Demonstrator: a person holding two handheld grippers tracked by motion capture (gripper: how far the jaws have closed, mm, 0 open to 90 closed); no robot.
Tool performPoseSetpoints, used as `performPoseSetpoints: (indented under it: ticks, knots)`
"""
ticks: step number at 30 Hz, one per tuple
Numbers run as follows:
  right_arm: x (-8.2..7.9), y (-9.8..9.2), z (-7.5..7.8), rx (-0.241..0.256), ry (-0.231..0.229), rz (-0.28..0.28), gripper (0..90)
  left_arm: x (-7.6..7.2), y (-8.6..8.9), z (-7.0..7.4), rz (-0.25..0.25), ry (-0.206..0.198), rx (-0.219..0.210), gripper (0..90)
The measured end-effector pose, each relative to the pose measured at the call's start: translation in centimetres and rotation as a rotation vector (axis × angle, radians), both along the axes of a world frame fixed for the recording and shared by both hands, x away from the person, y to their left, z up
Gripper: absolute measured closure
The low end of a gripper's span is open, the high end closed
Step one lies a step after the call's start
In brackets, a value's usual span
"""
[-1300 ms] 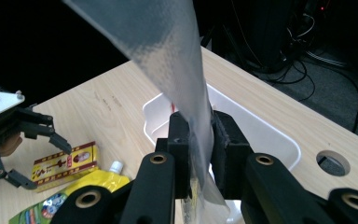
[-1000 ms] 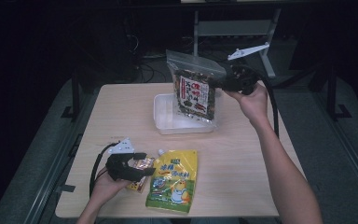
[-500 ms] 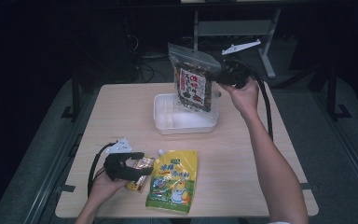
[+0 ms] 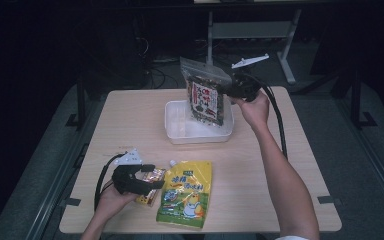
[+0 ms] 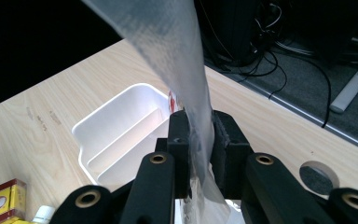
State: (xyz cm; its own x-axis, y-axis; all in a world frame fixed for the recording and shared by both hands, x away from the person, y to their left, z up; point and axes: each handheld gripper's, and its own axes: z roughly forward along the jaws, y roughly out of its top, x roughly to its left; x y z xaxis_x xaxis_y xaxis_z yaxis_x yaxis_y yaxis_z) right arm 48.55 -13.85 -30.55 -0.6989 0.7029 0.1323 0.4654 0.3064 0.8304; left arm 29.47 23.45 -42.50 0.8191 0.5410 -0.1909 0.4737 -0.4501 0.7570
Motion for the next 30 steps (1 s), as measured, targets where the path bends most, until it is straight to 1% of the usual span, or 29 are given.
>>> performPoseSetpoints:
  ticks: [1,6,8,16,21,25,27,28,30]
  knots:
    - [-0.1,0.0,-0.4,0.012,0.009,-0.01,78.2,0.0,0.0,0.0,0.0,0.0,0.0,25.2]
    - [-0.5,-0.1,-0.6,0.021,0.022,-0.03,78.2,0.0,0.1,-0.1,0.001,0.002,-0.001,25.2]
    - [-0.9,-0.2,-0.7,0.023,0.04,-0.045,78.2,0.0,0.0,-0.1,0.0,0.002,0.002,25.2]
    - [-1.5,-0.4,-0.9,0.024,0.048,-0.052,78.1,-0.1,0.1,0.0,0.004,-0.002,0.003,25.2]
    - [-1.2,-1.1,-1.3,0.044,0.067,-0.055,77.7,0.0,0.1,-0.1,0.006,-0.002,0.01,25.2]
    - [-1.1,-1.3,-1.4,0.049,0.074,-0.051,77.2,0.0,0.2,-0.1,0.006,-0.002,0.013,25.2]
    - [-1.1,-1.3,-1.4,0.048,0.078,-0.052,76.5,0.0,0.2,-0.1,0.005,-0.002,0.018,25.2]
    - [-1.0,-1.4,-1.4,0.058,0.084,-0.055,71.5,0.0,0.2,-0.1,0.005,-0.003,0.019,25.1]
    - [-1.1,-1.7,-1.3,0.074,0.087,-0.06,68.3,-0.1,0.2,-0.1,0.007,-0.002,0.02,25.0]
